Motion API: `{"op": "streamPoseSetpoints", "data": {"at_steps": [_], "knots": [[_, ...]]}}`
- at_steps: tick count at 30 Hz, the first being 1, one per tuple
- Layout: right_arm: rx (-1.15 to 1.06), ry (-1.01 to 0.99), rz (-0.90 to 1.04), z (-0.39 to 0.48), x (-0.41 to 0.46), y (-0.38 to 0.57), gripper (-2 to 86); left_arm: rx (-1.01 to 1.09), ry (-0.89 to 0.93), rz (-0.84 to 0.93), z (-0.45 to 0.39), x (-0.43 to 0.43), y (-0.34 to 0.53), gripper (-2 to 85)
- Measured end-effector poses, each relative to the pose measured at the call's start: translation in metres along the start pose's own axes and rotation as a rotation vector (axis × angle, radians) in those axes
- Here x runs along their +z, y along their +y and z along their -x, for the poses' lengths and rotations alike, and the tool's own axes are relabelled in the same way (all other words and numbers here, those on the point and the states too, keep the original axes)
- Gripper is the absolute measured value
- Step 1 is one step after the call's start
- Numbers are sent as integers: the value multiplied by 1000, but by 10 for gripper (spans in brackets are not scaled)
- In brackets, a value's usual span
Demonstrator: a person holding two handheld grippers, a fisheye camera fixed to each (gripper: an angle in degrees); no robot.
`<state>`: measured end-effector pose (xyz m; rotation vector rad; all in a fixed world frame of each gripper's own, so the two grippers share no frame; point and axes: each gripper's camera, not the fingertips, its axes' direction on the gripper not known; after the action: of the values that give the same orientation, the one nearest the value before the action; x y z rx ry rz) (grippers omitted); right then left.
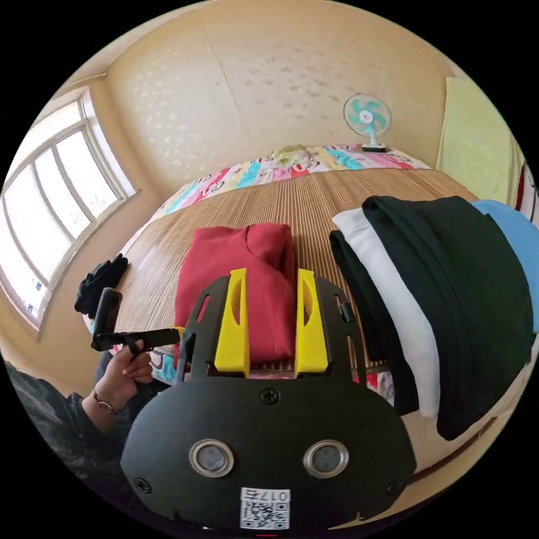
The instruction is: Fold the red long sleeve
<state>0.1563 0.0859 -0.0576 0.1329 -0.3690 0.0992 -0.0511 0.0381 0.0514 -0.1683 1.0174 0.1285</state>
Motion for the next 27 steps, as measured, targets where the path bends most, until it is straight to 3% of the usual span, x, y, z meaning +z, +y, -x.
{"op": "streamPoseSetpoints", "data": {"at_steps": [2,8,11,13,18,23,27], "knots": [[-3,-98,116,-3,35,-12,126,-11,6,-8,5,-6,4,99],[-159,-9,105,125,95,-29,111,-83,-88,-168,48,-106,30,81],[-130,8,41,203,131,-37,106,-162,-245,-400,80,-218,68,59],[-183,24,35,257,155,-45,101,-239,-391,-650,91,-314,124,88],[-298,-278,61,387,240,-73,92,-372,-542,-840,93,-425,223,119],[-486,-174,113,486,296,-104,91,-438,-582,-904,86,-426,269,113],[-555,-213,238,471,282,-130,91,-346,-475,-734,79,-376,235,113]]}}
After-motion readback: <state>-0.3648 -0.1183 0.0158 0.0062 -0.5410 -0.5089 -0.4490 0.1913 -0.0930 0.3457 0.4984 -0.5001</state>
